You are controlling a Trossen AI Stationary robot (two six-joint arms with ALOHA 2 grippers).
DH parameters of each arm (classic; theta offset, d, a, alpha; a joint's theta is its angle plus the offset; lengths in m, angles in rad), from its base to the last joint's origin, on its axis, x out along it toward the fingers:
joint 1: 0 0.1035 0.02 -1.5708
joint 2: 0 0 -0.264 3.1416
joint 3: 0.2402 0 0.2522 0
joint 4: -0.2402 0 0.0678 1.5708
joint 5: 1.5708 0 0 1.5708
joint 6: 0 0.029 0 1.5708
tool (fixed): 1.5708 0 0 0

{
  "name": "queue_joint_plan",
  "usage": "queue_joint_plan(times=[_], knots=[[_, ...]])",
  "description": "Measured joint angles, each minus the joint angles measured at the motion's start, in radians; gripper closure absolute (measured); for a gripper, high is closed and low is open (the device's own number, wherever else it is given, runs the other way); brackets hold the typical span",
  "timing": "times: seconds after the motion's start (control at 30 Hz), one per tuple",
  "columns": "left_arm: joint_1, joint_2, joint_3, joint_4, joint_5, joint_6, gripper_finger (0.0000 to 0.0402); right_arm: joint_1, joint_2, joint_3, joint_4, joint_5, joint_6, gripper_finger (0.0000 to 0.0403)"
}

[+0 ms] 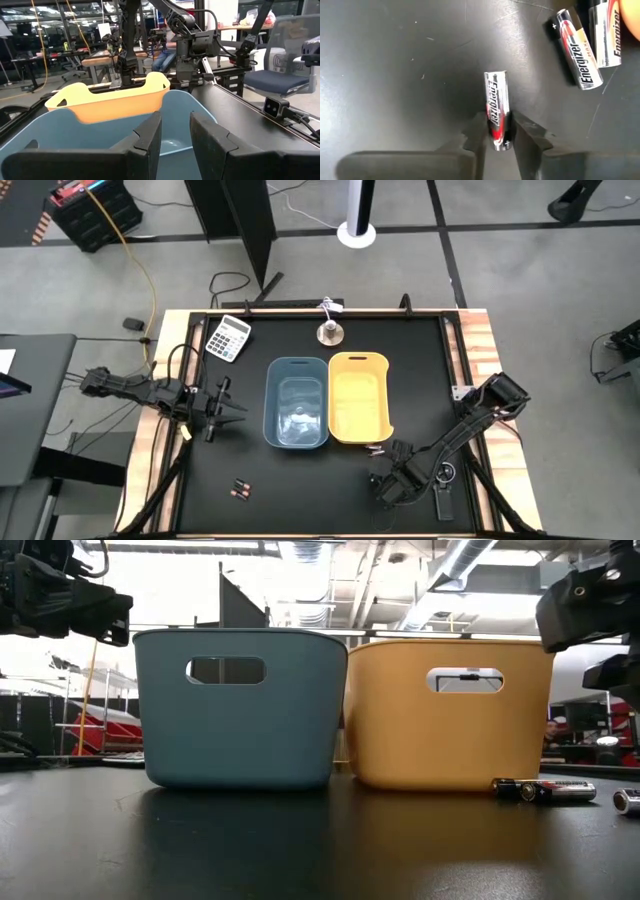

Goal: Sort batteries
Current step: Put the silver battery into the yellow bin

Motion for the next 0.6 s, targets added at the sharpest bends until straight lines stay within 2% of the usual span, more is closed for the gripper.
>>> queue_joint_plan(times=[0.2,0.6], knots=[[0.000,0.000,0.000,0.000,0.000,0.000,0.0303,0.000,0.000,-0.001,0.007,0.003,0.001,0.0340],[0.000,0.000,0.000,0.000,0.000,0.000,0.0303,0.011,0.001,-0.002,0.016,0.012,-0.004,0.0345]])
